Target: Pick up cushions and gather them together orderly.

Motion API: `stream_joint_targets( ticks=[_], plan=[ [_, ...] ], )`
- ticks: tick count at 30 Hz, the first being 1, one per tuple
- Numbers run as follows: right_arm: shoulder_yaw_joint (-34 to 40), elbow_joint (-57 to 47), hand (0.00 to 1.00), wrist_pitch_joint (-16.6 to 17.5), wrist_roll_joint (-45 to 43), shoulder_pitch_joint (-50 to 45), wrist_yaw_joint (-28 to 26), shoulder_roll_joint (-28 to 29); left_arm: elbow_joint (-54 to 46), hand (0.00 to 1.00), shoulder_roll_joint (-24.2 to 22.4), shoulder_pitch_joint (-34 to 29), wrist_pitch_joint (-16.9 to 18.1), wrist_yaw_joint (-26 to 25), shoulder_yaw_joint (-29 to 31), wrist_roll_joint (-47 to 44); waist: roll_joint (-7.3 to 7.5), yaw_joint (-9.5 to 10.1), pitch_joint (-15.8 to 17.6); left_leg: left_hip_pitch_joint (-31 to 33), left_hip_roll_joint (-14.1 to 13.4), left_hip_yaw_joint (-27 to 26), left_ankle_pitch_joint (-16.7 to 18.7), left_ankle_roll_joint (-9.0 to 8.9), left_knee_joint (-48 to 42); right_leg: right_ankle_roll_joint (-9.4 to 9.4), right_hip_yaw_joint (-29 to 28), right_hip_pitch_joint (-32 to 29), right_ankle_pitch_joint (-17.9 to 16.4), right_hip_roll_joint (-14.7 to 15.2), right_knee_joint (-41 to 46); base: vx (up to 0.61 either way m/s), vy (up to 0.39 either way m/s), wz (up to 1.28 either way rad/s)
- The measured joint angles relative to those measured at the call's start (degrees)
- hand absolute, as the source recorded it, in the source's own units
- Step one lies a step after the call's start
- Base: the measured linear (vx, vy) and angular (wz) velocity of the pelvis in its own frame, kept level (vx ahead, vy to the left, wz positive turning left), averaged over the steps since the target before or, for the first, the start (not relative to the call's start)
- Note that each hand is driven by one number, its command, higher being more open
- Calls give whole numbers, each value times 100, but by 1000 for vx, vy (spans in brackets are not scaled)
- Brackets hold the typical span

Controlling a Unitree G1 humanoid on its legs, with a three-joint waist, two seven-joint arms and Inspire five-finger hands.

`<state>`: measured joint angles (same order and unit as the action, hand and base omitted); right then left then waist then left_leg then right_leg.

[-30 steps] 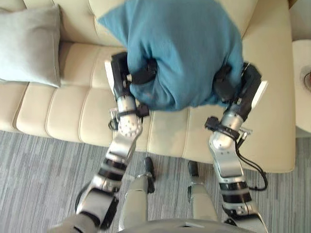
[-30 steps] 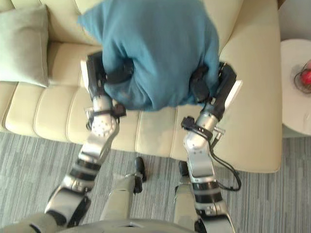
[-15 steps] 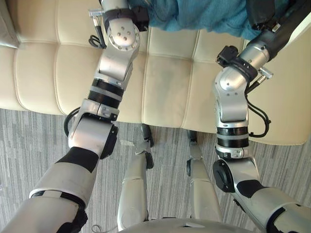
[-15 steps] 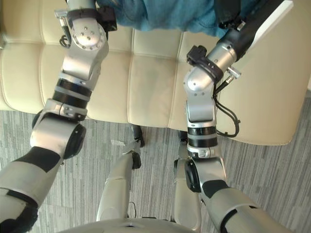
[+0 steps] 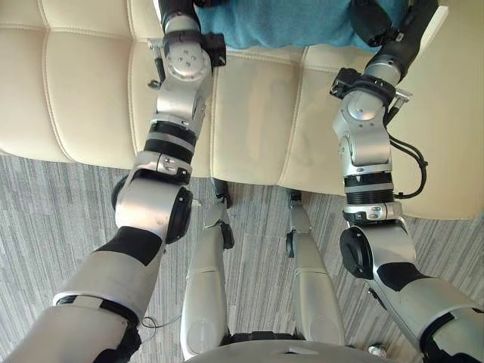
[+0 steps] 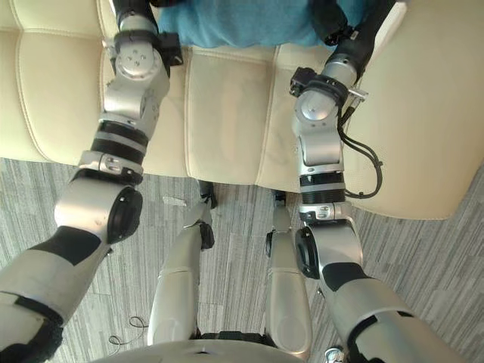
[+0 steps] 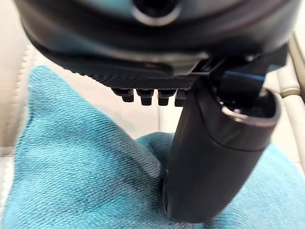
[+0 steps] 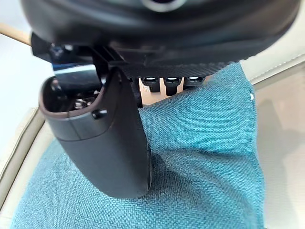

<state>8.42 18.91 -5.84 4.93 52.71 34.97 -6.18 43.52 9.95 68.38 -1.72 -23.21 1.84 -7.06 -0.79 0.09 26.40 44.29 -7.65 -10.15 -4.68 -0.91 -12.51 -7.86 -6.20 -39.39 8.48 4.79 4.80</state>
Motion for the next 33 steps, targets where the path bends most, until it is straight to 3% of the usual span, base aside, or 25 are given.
stream_joint_targets(
  ticks=[8,15,18,21,26,30,33],
  plan=[
    [-54,-762,100,49,3,-1595,-218,312,-1065,100,-267,-1541,1,-138,109,6,0,132,-1,-408,-21,123,-76,-116,126,186,166,285,-167,-59,234,85,-24,7],
    [279,-2319,100,432,3,-3354,-376,367,-2672,100,-320,-3245,162,-269,101,81,54,189,-39,-1029,-9,311,-144,-223,245,316,422,785,-556,-67,619,45,-44,13],
    [340,-2563,100,696,-46,-4056,-611,332,-3233,100,-520,-4211,395,-161,138,-201,177,188,-261,-1303,-12,308,-104,-276,309,348,443,1044,-613,-74,587,90,-42,3],
    [264,-2618,100,905,-140,-4949,-1171,345,-3595,100,-773,-5334,537,180,51,-486,268,191,-614,-1596,-8,318,-41,-293,346,357,490,1367,-706,-70,526,126,-26,6],
    [-93,-1762,100,1072,-406,-6132,-2135,575,-3544,100,-1062,-7099,551,932,-213,-582,291,210,-1195,-2386,-1,307,147,-336,456,378,596,2229,-806,-76,271,133,-18,3],
    [-257,-446,100,1061,-497,-6366,-2507,639,-2762,100,-1086,-7535,539,1358,-267,-353,252,250,-1590,-2841,-5,283,237,-356,560,380,602,2688,-876,-73,126,52,-1,-2],
    [-314,644,100,974,-261,-6477,-2638,676,-1595,100,-1084,-7618,523,1565,-109,209,185,264,-1976,-3176,-3,265,218,-383,736,395,624,2956,-916,-57,57,0,0,0]
  ],
)
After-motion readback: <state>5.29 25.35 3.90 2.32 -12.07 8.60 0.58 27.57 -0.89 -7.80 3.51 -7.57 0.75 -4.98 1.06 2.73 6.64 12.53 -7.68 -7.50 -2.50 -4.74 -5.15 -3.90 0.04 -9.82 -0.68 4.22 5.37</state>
